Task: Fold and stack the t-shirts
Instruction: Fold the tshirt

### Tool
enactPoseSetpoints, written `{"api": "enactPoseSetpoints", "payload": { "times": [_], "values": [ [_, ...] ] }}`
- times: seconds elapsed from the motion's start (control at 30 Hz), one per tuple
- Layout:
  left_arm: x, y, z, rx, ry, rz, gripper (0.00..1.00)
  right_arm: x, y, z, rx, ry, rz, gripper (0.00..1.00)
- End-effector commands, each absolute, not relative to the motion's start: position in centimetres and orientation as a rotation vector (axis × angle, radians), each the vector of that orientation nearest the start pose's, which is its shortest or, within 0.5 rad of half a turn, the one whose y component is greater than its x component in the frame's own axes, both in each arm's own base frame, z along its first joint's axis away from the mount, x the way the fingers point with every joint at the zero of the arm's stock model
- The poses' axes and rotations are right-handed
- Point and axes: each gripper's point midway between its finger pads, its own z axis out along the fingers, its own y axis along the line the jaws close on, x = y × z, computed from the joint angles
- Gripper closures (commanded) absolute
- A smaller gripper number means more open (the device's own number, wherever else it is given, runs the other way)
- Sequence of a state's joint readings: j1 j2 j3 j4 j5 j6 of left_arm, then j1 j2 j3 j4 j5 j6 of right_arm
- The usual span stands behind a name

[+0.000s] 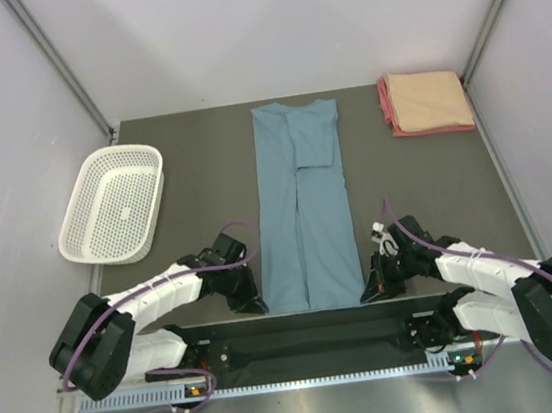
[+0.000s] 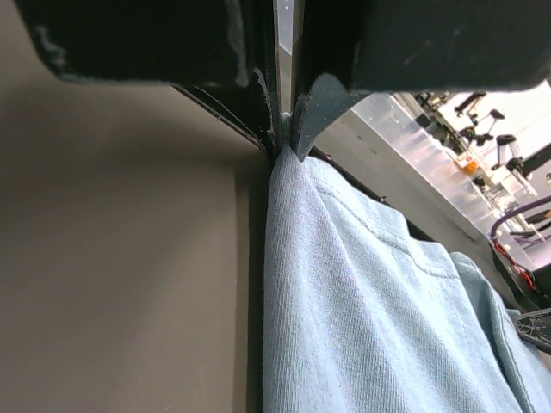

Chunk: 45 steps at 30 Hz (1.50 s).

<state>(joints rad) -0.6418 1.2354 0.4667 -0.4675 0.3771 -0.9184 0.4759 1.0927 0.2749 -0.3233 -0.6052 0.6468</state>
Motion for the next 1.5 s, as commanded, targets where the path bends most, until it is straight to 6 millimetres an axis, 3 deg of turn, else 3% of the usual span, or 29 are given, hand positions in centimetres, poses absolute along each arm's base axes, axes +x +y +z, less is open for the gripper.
{"api": "enactPoseSetpoints", "payload": {
  "times": [0.0, 0.13, 0.17, 0.23, 0.27, 0.33, 0.37, 0.43, 0.47, 0.6, 0.63, 0.67, 0.7, 0.73, 0.8, 0.83, 0.87, 0.9, 0.93, 1.0, 1.03, 1.1, 1.3, 1.47],
  "values": [
    [10.3, -19.0, 1.6, -0.316, 3.050, -0.716, 1.00, 9.1, 18.8, 2.1, -0.024, 2.870, 1.144, 1.00],
    [11.4, -19.4, 3.5, -0.300, 3.018, -0.712, 1.00, 10.4, 19.2, 4.1, -0.029, 2.809, 1.135, 1.00],
    [12.8, -20.2, 5.1, -0.271, 2.969, -0.737, 1.00, 10.9, 19.3, 4.7, -0.034, 2.787, 1.132, 1.00],
    [13.9, -20.1, 6.2, -0.250, 2.954, -0.679, 1.00, 12.3, 19.8, 6.2, -0.034, 2.751, 1.125, 1.00],
    [15.4, -21.0, 8.1, -0.209, 2.904, -0.700, 1.00, 13.0, 19.8, 6.5, -0.033, 2.742, 1.103, 1.00],
    [16.7, -21.3, 8.7, -0.193, 2.909, -0.653, 1.00, 14.9, 19.9, 8.1, -0.053, 2.708, 1.070, 1.00],
    [18.4, -22.0, 10.3, -0.155, 2.861, -0.660, 1.00, 15.7, 19.7, 8.1, -0.044, 2.721, 1.033, 1.00],
    [20.1, -21.9, 10.3, -0.153, 2.878, -0.605, 1.00, 18.2, 19.4, 9.6, -0.048, 2.680, 1.007, 1.00],
    [21.7, -22.3, 11.4, -0.130, 2.838, -0.610, 1.00, 19.0, 19.3, 9.4, -0.030, 2.699, 0.994, 1.00],
    [26.5, -22.1, 10.8, -0.196, 2.854, -0.627, 1.00, 23.7, 18.4, 10.6, -0.025, 2.681, 0.954, 1.00],
    [27.9, -21.5, 10.7, -0.232, 2.850, -0.629, 1.00, 25.8, 18.3, 12.1, -0.027, 2.638, 0.952, 1.00],
    [29.6, -21.8, 11.6, -0.208, 2.818, -0.653, 1.00, 26.6, 18.4, 11.1, -0.012, 2.687, 0.951, 1.00],
    [30.4, -21.9, 10.6, -0.215, 2.850, -0.655, 1.00, 27.6, 18.2, 11.1, -0.013, 2.690, 0.953, 1.00],
    [32.5, -22.0, 11.8, -0.215, 2.812, -0.677, 1.00, 29.3, 18.8, 11.3, -0.017, 2.693, 0.976, 1.00],
    [33.9, -22.0, 10.2, -0.210, 2.864, -0.674, 1.00, 31.2, 19.0, 11.2, -0.002, 2.695, 0.996, 1.00],
    [35.8, -22.2, 11.3, -0.206, 2.826, -0.691, 1.00, 32.9, 19.4, 11.1, 0.000, 2.699, 1.007, 1.00],
    [36.6, -22.2, 11.1, -0.192, 2.829, -0.689, 1.00, 33.7, 19.6, 10.9, 0.002, 2.706, 1.004, 1.00],
    [37.1, -22.1, 9.6, -0.204, 2.872, -0.674, 1.00, 34.4, 19.6, 10.9, 0.009, 2.714, 1.004, 1.00],
    [38.7, -22.2, 10.5, -0.203, 2.841, -0.706, 1.00, 35.9, 19.9, 10.5, 0.013, 2.717, 1.002, 1.00],
    [39.7, -22.2, 9.1, -0.210, 2.872, -0.715, 1.00, 37.1, 20.0, 10.2, 0.037, 2.731, 1.009, 1.00],
    [40.9, -22.2, 9.8, -0.216, 2.849, -0.751, 1.00, 38.2, 20.2, 9.9, 0.042, 2.729, 1.011, 1.00],
    [41.8, -22.0, 8.8, -0.235, 2.864, -0.760, 1.00, 39.0, 20.3, 9.8, 0.052, 2.734, 1.017, 1.00],
    [44.1, -21.0, 9.2, -0.266, 2.824, -0.811, 1.00, 41.4, 20.2, 10.1, 0.071, 2.723, 1.025, 1.00],
    [44.8, -21.2, 9.9, -0.275, 2.786, -0.844, 1.00, 41.7, 19.2, 10.8, 0.093, 2.718, 1.009, 1.00]
  ]
}}
